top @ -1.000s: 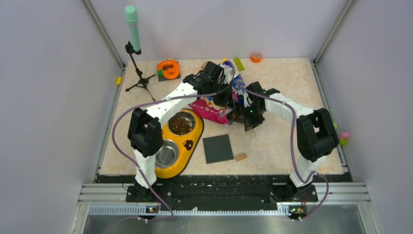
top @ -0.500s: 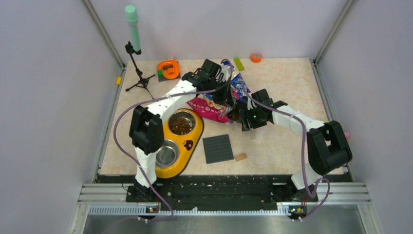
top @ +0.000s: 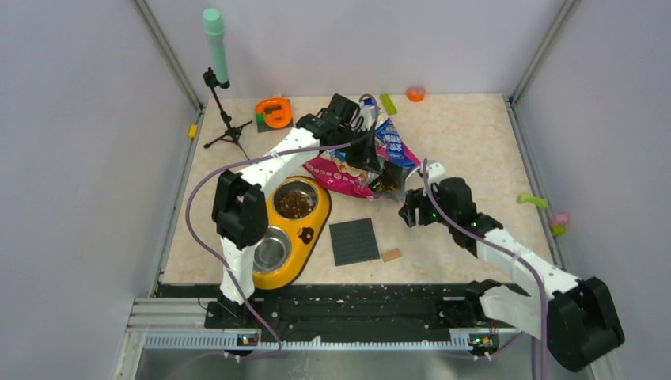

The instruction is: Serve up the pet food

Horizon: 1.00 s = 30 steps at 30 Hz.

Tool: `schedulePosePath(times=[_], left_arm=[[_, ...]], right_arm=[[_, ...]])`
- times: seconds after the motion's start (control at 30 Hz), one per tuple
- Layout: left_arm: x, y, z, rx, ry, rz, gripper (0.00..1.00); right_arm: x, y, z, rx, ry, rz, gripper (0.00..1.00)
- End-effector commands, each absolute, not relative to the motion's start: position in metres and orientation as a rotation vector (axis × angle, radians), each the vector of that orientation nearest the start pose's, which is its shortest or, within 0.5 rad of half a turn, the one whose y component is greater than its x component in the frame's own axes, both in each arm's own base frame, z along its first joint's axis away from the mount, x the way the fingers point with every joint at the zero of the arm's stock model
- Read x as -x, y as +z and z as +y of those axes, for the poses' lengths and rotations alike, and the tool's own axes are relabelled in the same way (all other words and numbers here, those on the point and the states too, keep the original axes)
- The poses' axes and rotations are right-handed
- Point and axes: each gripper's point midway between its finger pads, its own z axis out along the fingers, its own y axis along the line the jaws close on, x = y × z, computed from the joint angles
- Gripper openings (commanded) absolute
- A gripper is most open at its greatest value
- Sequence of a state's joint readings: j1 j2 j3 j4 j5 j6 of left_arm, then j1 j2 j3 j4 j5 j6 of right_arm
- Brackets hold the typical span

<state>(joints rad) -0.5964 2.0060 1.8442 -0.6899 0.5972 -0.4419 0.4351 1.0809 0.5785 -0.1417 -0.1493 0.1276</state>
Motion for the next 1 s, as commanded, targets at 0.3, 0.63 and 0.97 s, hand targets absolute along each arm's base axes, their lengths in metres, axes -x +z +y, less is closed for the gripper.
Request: schedulePosePath(times=[0.3, 0.63, 0.97], left_arm=[[-0.364, 0.223, -0.362, -0.603, -1.162, 2.36, 0.0], [-0.362, 0.214, -0.343, -0.687, -1.09, 2.351, 0.0], [-0.36, 0.212, -0.336, -0.704, -1.075, 2.35, 0.0]], right_arm=[[-0.272, 0.104, 0.159, 0.104, 0.299, 1.754, 0.68], [-0.271, 0.072, 0.145, -0.05, 0.288, 1.738, 0.7], [-0.272, 0.059, 0.163, 0.067, 0.312, 1.67, 0.68]])
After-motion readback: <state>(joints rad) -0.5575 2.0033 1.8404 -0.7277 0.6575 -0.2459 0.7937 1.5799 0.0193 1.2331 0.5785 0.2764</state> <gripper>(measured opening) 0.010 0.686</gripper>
